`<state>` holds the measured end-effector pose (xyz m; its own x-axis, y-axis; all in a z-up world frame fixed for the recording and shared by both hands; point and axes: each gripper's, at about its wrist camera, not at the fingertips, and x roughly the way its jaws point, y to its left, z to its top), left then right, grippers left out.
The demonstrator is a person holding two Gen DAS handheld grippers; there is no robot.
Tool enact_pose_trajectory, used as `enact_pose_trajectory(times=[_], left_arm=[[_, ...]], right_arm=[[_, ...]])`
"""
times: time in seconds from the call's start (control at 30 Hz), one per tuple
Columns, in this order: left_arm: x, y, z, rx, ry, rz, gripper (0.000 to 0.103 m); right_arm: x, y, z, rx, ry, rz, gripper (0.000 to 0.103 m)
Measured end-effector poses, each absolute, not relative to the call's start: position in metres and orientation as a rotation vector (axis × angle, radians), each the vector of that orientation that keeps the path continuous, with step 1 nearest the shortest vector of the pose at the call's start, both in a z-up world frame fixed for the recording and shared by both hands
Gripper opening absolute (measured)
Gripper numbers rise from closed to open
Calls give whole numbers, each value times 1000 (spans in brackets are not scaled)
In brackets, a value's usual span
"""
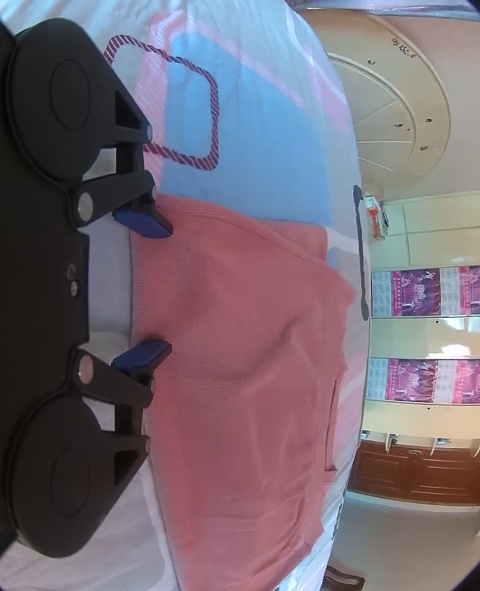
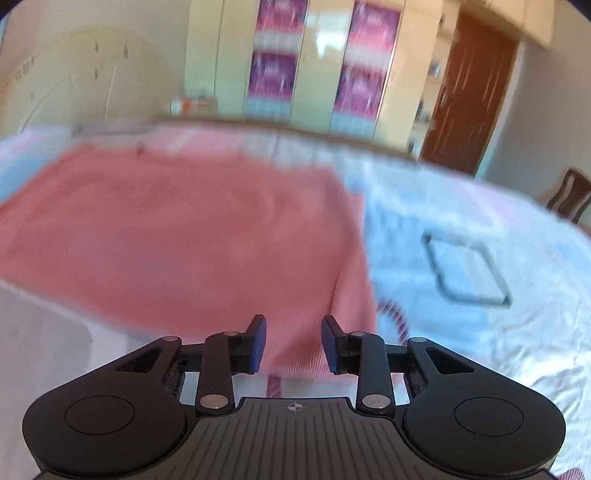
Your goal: Fold small clothes
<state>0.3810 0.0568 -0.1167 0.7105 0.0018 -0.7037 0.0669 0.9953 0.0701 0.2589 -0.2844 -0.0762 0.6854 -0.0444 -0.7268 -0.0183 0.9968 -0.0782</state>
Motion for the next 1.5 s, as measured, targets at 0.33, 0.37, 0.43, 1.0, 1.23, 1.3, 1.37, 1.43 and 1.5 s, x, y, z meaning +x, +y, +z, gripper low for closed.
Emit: enact_pose_trajectory(times=[0.33,0.37,0.43,1.0,1.23,1.3,1.37,1.43,1.5], left_arm=[[387,54,-117,98,784,-21,63],[387,53,-117,96,783,-19,63],[386,53,-118,93,780,-19,63],[346,65,-91,59,712,27,83],[318,104,-120,-568,768,-30,52],[318,114,-127,-692,750,-23,52],[325,122,-132,-779,744,-15,52],[336,127,-136,-822,734,-13,52],[348,130,-140,-857,721,-15,52]], right_arm=[[259,-299,-85,11,803,-55,32],[258,-300,-86,26,798,-54,32],[256,-299,-84,15,799,-52,32],[226,-303,-58,-29,693,-66,32],[202,-291,-54,122,678,56,7],[204,-280,-51,130,682,88,7],[208,-268,-49,124,683,113,7],[215,-258,-50,122,690,133,7],[225,-251,-49,129,694,148,7]])
